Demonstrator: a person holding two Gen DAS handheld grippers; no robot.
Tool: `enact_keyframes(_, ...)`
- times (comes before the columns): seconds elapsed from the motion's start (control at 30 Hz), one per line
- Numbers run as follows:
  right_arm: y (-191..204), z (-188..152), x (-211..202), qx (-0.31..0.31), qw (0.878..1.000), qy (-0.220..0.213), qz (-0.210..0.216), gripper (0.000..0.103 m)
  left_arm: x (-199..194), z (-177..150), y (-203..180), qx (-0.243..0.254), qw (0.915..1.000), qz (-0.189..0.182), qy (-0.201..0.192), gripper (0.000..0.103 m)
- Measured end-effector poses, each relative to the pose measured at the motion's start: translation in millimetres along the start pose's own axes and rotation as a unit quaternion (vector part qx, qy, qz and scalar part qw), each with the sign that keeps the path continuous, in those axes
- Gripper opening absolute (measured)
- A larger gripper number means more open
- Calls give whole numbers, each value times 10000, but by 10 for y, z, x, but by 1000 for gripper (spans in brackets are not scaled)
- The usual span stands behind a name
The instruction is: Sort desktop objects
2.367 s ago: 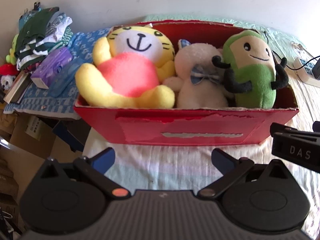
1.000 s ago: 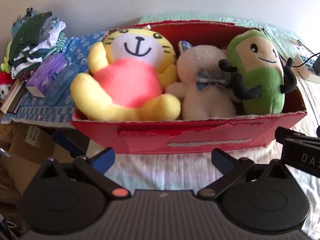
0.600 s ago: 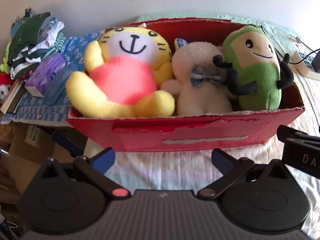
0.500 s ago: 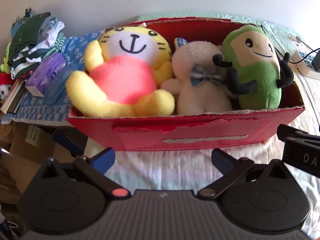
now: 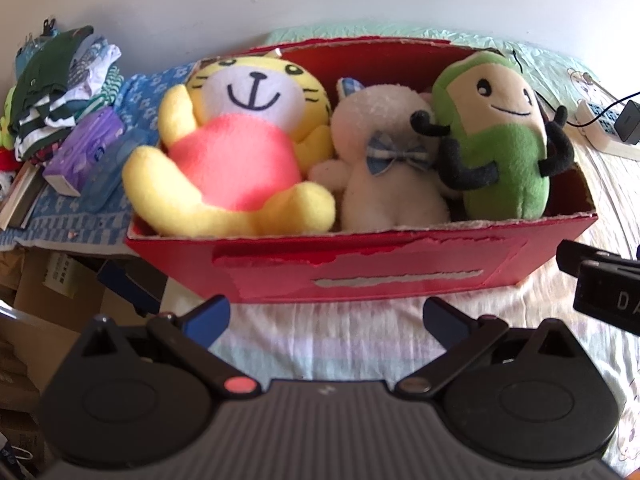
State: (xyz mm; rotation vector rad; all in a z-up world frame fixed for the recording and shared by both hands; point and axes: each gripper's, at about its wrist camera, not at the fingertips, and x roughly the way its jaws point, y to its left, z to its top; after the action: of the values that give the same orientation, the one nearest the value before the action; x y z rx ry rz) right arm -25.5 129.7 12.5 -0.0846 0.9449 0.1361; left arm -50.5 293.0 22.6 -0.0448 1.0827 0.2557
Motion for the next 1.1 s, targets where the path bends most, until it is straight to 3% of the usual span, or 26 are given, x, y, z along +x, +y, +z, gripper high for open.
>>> enact_keyframes(1.1,39,6,-42,-156,9997,-145,73,85,-41,-33,-68,26,9999,143,-70,102)
